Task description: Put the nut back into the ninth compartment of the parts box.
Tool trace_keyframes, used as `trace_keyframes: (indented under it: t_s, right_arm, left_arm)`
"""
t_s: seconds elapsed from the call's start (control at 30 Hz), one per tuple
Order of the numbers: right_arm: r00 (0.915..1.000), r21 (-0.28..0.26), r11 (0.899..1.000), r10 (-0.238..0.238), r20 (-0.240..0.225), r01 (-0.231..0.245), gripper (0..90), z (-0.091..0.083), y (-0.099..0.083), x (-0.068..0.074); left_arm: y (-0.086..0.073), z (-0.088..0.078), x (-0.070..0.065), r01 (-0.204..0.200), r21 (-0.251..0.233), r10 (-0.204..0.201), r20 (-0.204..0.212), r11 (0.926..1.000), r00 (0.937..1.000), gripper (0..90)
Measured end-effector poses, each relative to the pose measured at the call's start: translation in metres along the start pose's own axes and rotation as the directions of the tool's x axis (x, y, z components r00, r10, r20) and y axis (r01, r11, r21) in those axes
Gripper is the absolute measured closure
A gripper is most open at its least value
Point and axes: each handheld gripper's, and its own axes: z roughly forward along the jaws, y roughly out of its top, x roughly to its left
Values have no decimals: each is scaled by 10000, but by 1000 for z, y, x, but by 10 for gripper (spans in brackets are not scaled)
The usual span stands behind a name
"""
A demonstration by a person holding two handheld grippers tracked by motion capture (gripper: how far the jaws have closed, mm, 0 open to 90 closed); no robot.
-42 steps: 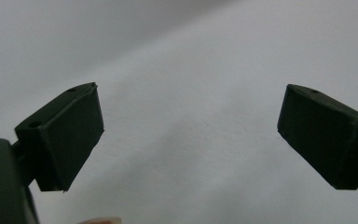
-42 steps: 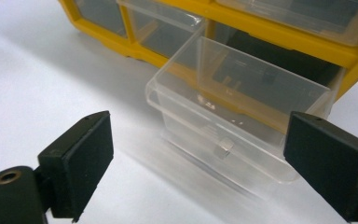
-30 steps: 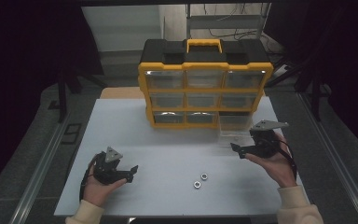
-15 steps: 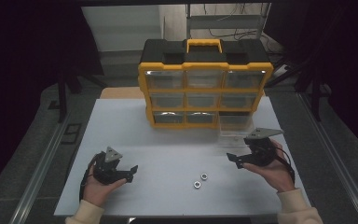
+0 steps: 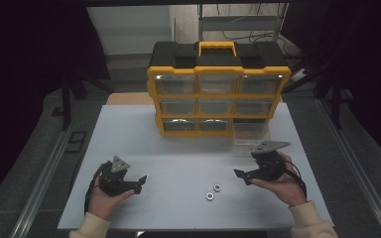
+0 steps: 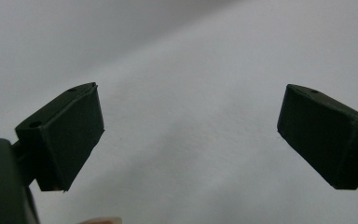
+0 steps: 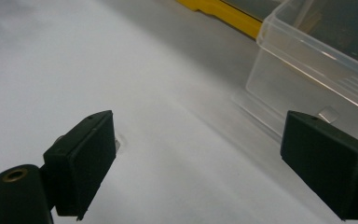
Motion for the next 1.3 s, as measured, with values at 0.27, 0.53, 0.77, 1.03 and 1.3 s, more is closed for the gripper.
trace_keyframes:
  t_s: [0.27, 0.53, 0.77, 1.03, 1.3]
  right_arm:
    - [9997, 215, 9995, -211, -107, 214, 110, 5, 0, 3]
    - [9987, 318, 9985, -437, -249, 445, 113, 9, 0, 7]
    - [9964, 419, 9965, -700, -488, 720, 117, 13, 1, 12]
    - [9937, 396, 9948, -909, -661, 937, 126, 17, 8, 19]
    - [9894, 614, 9896, -1255, -724, 1300, 134, 26, 13, 30]
  left_arm:
    - [0, 0, 0, -5, 10, 5, -1, 10000, 10000, 75]
    - [0, 0, 0, -28, 21, 28, -7, 10000, 10000, 75]
    - [0, 0, 0, -25, 12, 25, -17, 10000, 10000, 75]
    - [0, 0, 0, -28, 16, 28, -37, 10000, 10000, 75]
    - [0, 0, -1, -53, 25, 53, -44, 10000, 10000, 75]
